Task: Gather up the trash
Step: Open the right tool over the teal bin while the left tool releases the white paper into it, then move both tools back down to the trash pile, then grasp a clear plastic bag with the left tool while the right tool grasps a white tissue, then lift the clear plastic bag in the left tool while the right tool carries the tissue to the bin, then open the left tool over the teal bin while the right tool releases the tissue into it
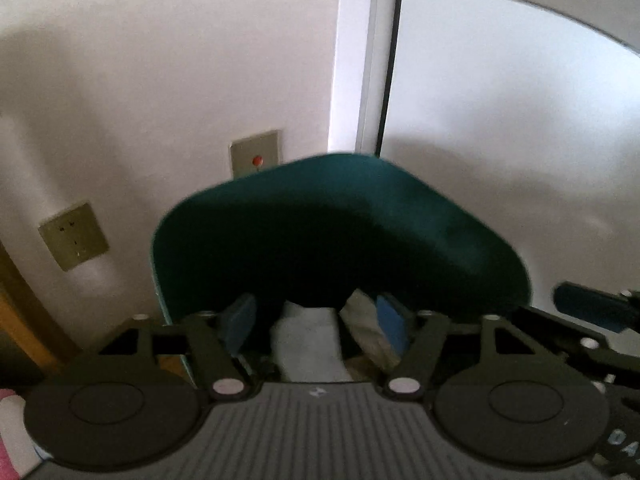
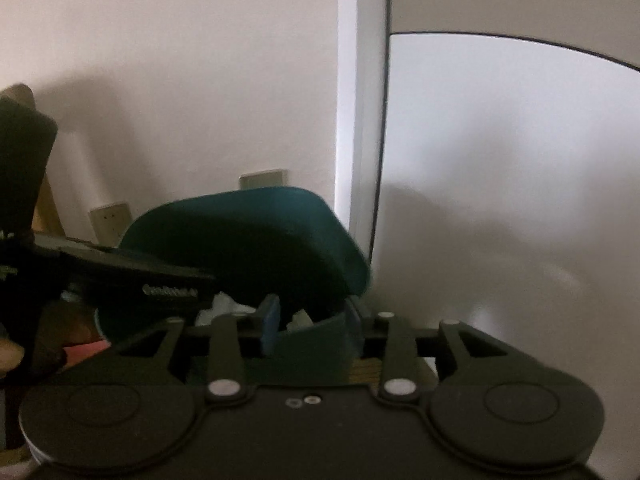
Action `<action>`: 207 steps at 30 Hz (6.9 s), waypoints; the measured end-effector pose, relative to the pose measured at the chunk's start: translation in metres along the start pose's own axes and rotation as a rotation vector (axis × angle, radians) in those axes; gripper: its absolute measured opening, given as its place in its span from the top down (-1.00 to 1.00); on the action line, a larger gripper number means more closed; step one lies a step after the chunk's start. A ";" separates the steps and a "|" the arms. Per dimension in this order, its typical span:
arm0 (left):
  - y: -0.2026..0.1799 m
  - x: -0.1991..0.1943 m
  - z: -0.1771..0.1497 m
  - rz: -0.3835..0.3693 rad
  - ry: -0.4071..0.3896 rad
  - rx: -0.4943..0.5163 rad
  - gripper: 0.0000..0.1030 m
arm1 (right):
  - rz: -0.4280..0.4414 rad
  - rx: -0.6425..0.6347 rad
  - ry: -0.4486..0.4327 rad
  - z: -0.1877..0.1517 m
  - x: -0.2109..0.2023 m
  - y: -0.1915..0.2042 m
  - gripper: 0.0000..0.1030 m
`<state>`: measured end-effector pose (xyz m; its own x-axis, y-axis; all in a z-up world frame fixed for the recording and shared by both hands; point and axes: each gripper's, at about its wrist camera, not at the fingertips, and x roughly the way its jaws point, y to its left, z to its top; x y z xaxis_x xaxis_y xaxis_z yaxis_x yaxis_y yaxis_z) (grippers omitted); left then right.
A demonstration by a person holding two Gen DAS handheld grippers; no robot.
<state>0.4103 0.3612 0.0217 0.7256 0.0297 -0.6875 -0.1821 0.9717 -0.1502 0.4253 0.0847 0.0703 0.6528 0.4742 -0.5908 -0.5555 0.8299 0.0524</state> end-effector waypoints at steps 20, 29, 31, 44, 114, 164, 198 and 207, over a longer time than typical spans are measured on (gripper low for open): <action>-0.055 -0.086 -0.109 -0.224 -0.152 0.031 -1.00 | -0.006 0.081 0.020 -0.134 -0.100 -0.103 0.19; -0.097 -0.045 -0.199 -0.260 -0.125 0.068 -1.00 | -0.053 0.103 0.137 -0.247 -0.075 -0.148 0.18; -0.112 -0.017 -0.227 -0.243 -0.059 0.102 -1.00 | -0.067 0.114 0.192 -0.278 -0.059 -0.157 0.18; -0.142 0.182 -0.396 -0.098 0.335 0.114 -1.00 | -0.134 0.268 0.524 -0.482 0.059 -0.208 0.18; -0.161 0.381 -0.714 -0.013 0.880 0.316 0.15 | -0.470 0.843 1.020 -0.706 0.260 -0.263 -0.10; -0.101 0.015 -0.315 -0.267 0.215 0.124 0.15 | -0.015 0.079 0.285 -0.231 -0.104 -0.124 0.02; 0.007 -0.078 0.027 0.017 -0.048 0.136 0.15 | 0.070 -0.152 0.016 0.061 -0.006 0.001 0.01; 0.000 -0.006 0.011 0.077 0.097 0.212 0.14 | 0.052 -0.236 0.097 0.046 0.031 0.002 -0.04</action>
<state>0.4134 0.3640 0.0338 0.6461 0.0926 -0.7576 -0.0835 0.9952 0.0504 0.4680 0.1149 0.0888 0.5745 0.4745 -0.6669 -0.6991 0.7083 -0.0983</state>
